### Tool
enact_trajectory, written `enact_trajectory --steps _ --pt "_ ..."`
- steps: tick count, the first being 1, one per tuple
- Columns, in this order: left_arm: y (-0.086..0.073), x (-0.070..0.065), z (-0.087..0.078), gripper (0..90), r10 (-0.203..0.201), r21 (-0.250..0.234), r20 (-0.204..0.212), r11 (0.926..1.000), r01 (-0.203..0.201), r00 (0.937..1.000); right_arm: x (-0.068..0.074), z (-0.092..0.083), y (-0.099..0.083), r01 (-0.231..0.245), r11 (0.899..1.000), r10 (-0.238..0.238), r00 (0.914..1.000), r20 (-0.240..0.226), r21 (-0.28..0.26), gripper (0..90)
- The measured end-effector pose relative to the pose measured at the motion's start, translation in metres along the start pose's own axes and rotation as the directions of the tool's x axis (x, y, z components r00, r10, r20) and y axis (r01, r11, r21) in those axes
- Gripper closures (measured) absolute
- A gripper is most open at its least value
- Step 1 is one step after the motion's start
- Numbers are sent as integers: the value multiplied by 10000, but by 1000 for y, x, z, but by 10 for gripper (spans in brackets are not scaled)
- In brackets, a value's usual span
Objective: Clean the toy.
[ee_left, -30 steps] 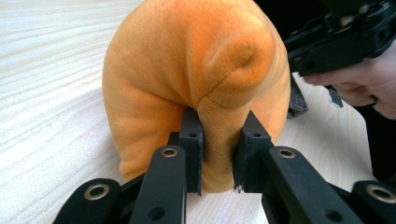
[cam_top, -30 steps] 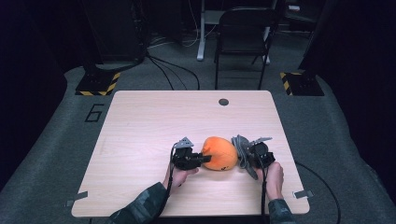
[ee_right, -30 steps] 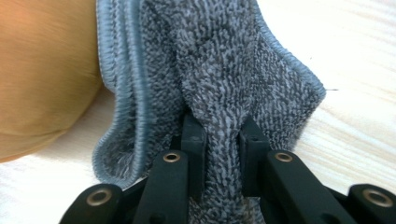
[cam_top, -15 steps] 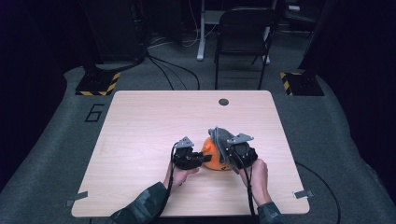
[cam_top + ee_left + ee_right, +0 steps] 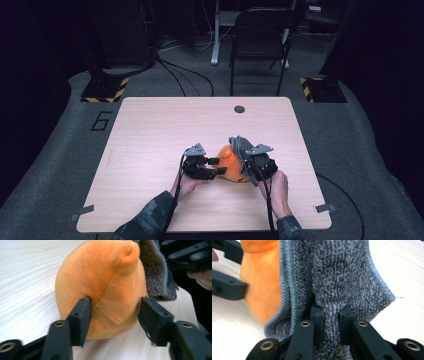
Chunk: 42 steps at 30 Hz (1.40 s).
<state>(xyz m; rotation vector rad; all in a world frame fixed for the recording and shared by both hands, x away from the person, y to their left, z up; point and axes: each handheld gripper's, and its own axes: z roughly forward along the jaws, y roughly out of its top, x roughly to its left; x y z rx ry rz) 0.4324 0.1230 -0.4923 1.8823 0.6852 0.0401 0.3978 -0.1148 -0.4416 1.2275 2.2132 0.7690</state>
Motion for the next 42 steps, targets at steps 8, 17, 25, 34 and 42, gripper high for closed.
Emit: enact_trajectory --steps 8,17,25,34,42 --pt "2 6 -7 290 1438 430 -164 9888 -1430 9895 -3 1 -1 -52 10000 52 10000 -44 -4 786" --pt "-5 13 -3 157 1757 965 -232 9802 -1727 9842 -5 1 -2 -76 10000 75 9999 -87 -55 786" --pt "-13 21 6 158 1686 1156 -204 9795 -1651 9855 -5 0 -2 -39 10000 40 9999 -118 40 786" --pt "-18 18 15 344 1789 1057 -172 9787 -1761 9837 -6 0 -2 -53 10000 53 9999 -129 17 786" --pt "-18 12 14 563 2024 666 -419 9777 -1993 9784 -9 0 -4 -173 9998 172 9998 -97 -87 785"
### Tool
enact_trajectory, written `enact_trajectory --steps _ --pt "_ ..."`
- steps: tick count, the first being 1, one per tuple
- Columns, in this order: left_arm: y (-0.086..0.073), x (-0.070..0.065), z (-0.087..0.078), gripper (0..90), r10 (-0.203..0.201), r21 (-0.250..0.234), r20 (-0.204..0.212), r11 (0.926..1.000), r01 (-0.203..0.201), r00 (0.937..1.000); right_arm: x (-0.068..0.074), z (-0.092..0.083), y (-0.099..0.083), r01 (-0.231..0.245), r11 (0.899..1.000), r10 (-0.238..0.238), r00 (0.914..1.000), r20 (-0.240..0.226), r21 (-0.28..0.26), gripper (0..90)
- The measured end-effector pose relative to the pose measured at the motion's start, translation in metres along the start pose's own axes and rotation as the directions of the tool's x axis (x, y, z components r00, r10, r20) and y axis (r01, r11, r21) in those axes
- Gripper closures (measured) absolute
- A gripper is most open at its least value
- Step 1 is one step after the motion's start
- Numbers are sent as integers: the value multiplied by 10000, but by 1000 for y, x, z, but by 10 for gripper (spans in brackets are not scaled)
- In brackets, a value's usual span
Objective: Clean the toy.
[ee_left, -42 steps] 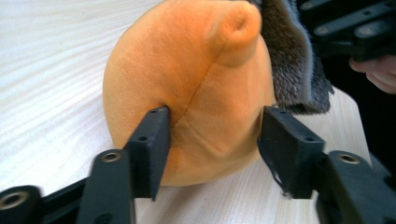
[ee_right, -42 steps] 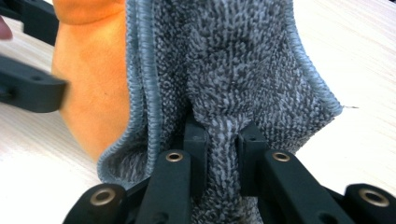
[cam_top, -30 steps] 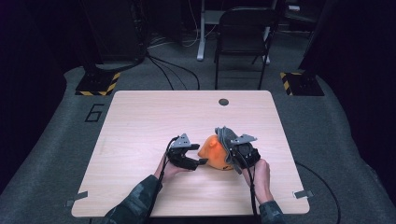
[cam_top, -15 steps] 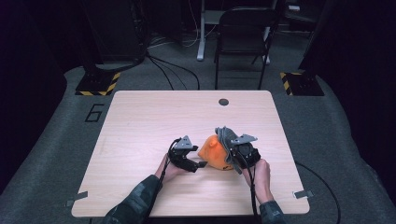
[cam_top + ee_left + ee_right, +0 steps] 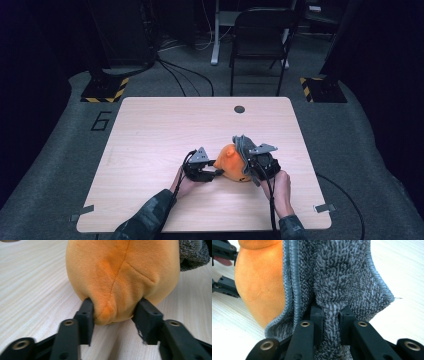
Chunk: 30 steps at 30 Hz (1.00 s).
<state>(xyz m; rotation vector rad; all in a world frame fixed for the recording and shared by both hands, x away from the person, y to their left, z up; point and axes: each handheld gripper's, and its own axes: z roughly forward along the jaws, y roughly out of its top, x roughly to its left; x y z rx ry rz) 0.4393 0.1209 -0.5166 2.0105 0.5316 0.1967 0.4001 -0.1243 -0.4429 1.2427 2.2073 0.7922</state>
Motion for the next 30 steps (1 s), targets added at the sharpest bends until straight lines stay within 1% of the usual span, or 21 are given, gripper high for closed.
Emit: enact_trajectory --steps 2,3,5,6,8,9,10,11,13,15,16,17,19,20,22,24,26,27,28,29,30 --pt "0 -2 0 627 70 31 -228 10000 -69 9997 -1 -1 0 -64 10000 64 10000 4 63 785" --pt "0 -2 0 657 142 33 -190 9999 -141 9997 -1 -1 0 -111 9999 111 9999 -10 51 784" --pt "0 -3 1 706 193 61 -343 9998 -191 9992 -1 -1 0 -100 9999 99 9999 -75 -45 783" --pt "1 -3 0 723 231 20 -302 9997 -231 9993 -3 -3 0 -41 10000 39 9999 -159 -87 781" --pt "1 -3 0 739 279 -79 -318 9996 -282 9991 -10 -12 2 -147 9988 147 9999 -4 -463 781" --pt "1 -3 -1 742 353 -42 -303 9994 -354 9989 -15 -17 2 -264 9982 274 9995 176 -535 781" --pt "1 -3 -1 742 336 -65 -285 9994 -338 9990 -23 -23 2 -377 9976 397 9986 345 -580 781" --pt "0 -3 -1 745 338 -85 -261 9994 -340 9991 -36 -29 -1 -628 9959 662 9964 530 -645 781" --pt "0 -2 -1 747 402 -116 -239 9991 -405 9989 -54 -32 -9 -1192 9909 1240 9890 807 -623 781" --pt "-1 -3 0 752 497 -251 -201 9984 -502 9986 -70 -29 -19 -1707 9843 1745 9792 1032 -442 780" --pt "-1 -3 0 754 518 -320 -236 9981 -525 9984 -76 -26 -24 -1970 9799 1993 9746 1021 -321 780" --pt "-1 -3 -1 756 555 -355 -182 9978 -561 9983 -80 -23 -28 -2096 9775 2107 9718 1061 -212 779" --pt "-1 -5 -1 758 628 -529 -249 9965 -640 9977 -83 -18 -31 -2274 9738 2268 9685 1028 -62 778" --pt "0 -5 -2 759 740 -559 -258 9956 -753 9969 -83 -17 -31 -2251 9743 2242 9691 1026 -28 778" --pt "1 -8 -2 765 773 -827 -364 9934 -801 9963 -83 -16 -31 -2250 9744 2238 9688 1060 -13 778" --pt "4 -10 -3 774 772 -1187 -338 9896 -807 9964 -83 -16 -31 -2238 9746 2226 9687 1101 -13 777" --pt "11 -14 -4 782 917 -1468 -444 9844 -973 9948 -86 -16 -32 -2306 9730 2292 9672 1097 3 777" --pt "17 -16 -7 785 917 -1581 -403 9827 -970 9950 -87 -16 -33 -2313 9729 2299 9661 1172 -20 777" --pt "23 -17 -10 787 1073 -1612 -409 9805 -1126 9934 -89 -17 -34 -2370 9715 2358 9652 1134 -34 777" --pt "28 -20 -14 788 1098 -1676 -537 9788 -1173 9925 -91 -18 -34 -2508 9680 2498 9616 1139 -55 777" --pt "34 -21 -19 788 1134 -1682 -567 9782 -1214 9919 -93 -19 -35 -2563 9665 2557 9597 1168 -101 777"
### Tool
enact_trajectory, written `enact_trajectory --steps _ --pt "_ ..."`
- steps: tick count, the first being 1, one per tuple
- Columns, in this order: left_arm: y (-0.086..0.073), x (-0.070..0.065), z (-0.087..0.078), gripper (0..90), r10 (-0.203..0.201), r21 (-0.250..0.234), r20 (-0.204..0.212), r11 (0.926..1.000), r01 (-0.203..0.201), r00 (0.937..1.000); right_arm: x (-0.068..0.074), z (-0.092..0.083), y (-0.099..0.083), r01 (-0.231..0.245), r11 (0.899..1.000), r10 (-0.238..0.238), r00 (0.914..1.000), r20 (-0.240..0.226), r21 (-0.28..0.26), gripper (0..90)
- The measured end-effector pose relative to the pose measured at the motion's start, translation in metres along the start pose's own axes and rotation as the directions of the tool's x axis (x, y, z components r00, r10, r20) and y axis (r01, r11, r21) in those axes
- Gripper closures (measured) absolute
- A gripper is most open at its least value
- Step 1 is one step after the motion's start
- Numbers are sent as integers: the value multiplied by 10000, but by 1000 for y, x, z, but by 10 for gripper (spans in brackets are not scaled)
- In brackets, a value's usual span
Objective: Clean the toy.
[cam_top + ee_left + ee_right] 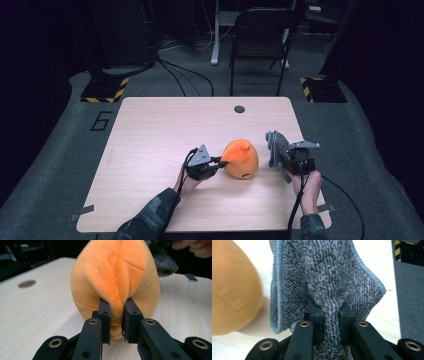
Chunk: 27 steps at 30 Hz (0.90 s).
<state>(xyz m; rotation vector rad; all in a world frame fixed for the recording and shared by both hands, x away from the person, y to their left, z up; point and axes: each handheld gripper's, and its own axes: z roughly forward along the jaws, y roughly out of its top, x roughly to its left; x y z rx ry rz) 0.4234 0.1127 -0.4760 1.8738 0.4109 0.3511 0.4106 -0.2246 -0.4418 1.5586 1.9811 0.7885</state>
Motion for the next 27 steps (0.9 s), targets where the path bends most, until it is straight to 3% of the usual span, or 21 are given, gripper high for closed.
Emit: enact_trajectory --steps 5,9,10,14,15,18,21,23,24,25,27 --pt "33 -6 -21 785 158 226 -190 9996 -153 9997 -5 -15 4 -198 9988 184 9993 -326 -438 778" --pt "44 -10 -25 781 438 992 -518 9943 -385 9977 6 -38 16 -217 9930 117 9963 -856 -1162 778" --pt "44 -10 -24 779 544 1217 -634 9915 -464 9965 11 -44 19 -210 9913 77 9948 -1017 -1301 777" --pt "38 -6 -16 774 162 1723 -476 9850 -78 9987 41 -67 33 321 9826 -612 9859 -1558 -1832 776" --pt "36 -4 -14 773 114 1926 -432 9813 -29 9990 49 -71 36 544 9793 -875 9824 -1652 -1948 775" --pt "30 -4 -8 768 -123 2030 -203 9790 161 9997 79 -79 43 1178 9701 -1599 9679 -1939 -2120 771" --pt "27 -8 -3 768 -33 2046 12 9788 30 10000 111 -70 45 1937 9632 -2326 9481 -2169 -1863 767" --pt "26 -12 -1 769 93 2056 103 9786 -112 9999 127 -55 44 2415 9603 -2649 9463 -1853 -1393 766" --pt "26 -13 0 769 145 2050 89 9786 -160 9999 131 -48 42 2679 9564 -2834 9475 -1478 -1168 766" --pt "25 -13 0 770 136 2046 153 9787 -165 9998 132 -41 40 2794 9550 -2901 9498 -1175 -994 767" --pt "24 -12 1 772 141 1977 135 9801 -165 9998 124 -34 37 2673 9597 -2759 9547 -1117 -866 769"
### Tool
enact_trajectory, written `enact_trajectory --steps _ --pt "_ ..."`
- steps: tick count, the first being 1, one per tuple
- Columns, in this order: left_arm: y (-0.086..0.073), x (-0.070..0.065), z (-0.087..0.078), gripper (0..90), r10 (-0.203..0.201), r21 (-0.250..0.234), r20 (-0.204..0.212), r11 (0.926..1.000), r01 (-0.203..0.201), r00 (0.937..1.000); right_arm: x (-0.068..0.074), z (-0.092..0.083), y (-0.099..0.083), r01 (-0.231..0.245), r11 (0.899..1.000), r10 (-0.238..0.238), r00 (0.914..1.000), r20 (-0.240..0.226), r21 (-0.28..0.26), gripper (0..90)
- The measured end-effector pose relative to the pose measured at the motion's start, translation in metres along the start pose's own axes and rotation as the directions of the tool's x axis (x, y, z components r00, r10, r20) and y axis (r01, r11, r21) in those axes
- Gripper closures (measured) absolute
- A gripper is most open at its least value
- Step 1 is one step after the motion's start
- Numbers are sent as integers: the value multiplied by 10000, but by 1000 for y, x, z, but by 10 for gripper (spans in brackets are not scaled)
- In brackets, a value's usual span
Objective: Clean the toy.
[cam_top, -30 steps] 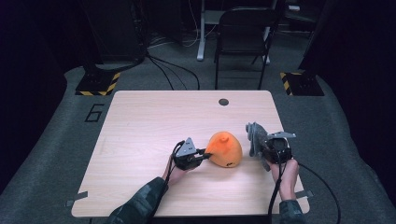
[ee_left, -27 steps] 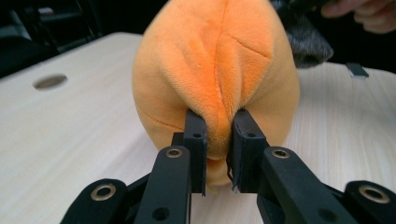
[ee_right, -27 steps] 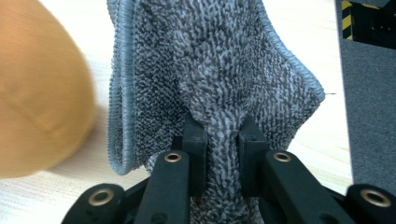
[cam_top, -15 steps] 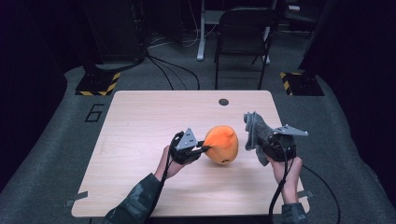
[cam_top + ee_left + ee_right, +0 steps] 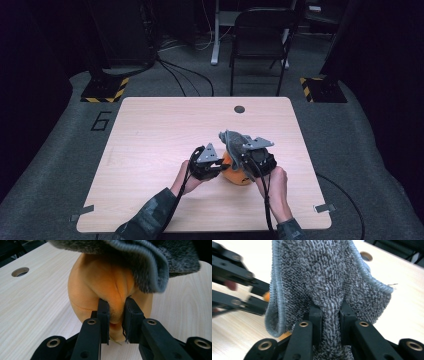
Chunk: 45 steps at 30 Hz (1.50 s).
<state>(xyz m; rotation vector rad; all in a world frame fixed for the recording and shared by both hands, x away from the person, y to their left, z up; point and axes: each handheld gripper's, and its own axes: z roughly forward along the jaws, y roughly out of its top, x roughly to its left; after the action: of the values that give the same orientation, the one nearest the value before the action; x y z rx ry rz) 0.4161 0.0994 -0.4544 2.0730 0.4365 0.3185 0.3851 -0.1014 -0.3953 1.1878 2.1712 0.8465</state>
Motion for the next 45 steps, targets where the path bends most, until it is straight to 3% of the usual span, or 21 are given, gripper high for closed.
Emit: enact_trajectory --steps 6,9,12,14,16,18,19,20,23,31,34,36,38,41,43,45 --pt "-1 1 0 770 -98 -134 35 9999 98 9999 -31 6 -16 -661 9974 634 9946 826 298 767" --pt "0 0 -2 770 23 -278 28 9996 -22 10000 -40 1 -19 -892 9958 871 9931 780 230 765" --pt "3 -1 -7 771 58 -424 -10 9991 -58 10000 -34 -21 -8 -861 9947 872 9960 181 -560 764" --pt "5 -3 -9 771 99 -590 -35 9982 -101 9999 -20 -30 0 -749 9926 709 9965 -443 -959 762" --pt "6 -4 -10 771 152 -563 15 9983 -151 9999 -2 -27 4 -91 9961 34 9979 -647 -879 760" --pt "5 -5 -9 772 405 -273 -92 9988 -407 9991 9 -17 3 33 9987 -57 9989 -462 -513 760" --pt "3 -5 -7 772 344 -269 -90 9990 -346 9994 9 -11 1 158 9995 -166 9995 -274 -291 760" --pt "2 -4 -6 773 216 -321 2 9993 -216 9998 7 -5 -1 228 9997 -229 9997 -98 -99 762" --pt "2 -5 -4 774 149 -345 48 9993 -147 9999 -9 3 -9 -281 9996 281 9995 -109 20 764" --pt "1 -5 -2 775 127 -445 88 9989 -123 9999 -34 12 -21 -645 9972 605 9935 969 389 763" --pt "1 -5 -3 775 113 -428 87 9990 -109 9999 -35 3 -19 -855 9960 836 9942 671 261 763" --pt "0 -5 -3 775 65 -427 125 9991 -60 9999 -31 -7 -12 -782 9968 786 9967 190 -185 762" --pt "0 -5 -2 775 117 -454 96 9989 -112 9999 -18 -17 -4 -713 9961 680 9958 -611 -527 763" --pt "1 -8 -2 775 193 -394 72 9990 -190 9998 4 -15 2 -278 9987 220 9914 -1290 -434 762" --pt "0 -8 -1 776 263 -307 61 9992 -261 9996 14 -5 1 118 9999 -127 9952 -974 -96 763" --pt "-2 -7 1 777 268 -291 62 9992 -266 9996 10 2 -3 96 10000 -95 9963 -854 7 765"
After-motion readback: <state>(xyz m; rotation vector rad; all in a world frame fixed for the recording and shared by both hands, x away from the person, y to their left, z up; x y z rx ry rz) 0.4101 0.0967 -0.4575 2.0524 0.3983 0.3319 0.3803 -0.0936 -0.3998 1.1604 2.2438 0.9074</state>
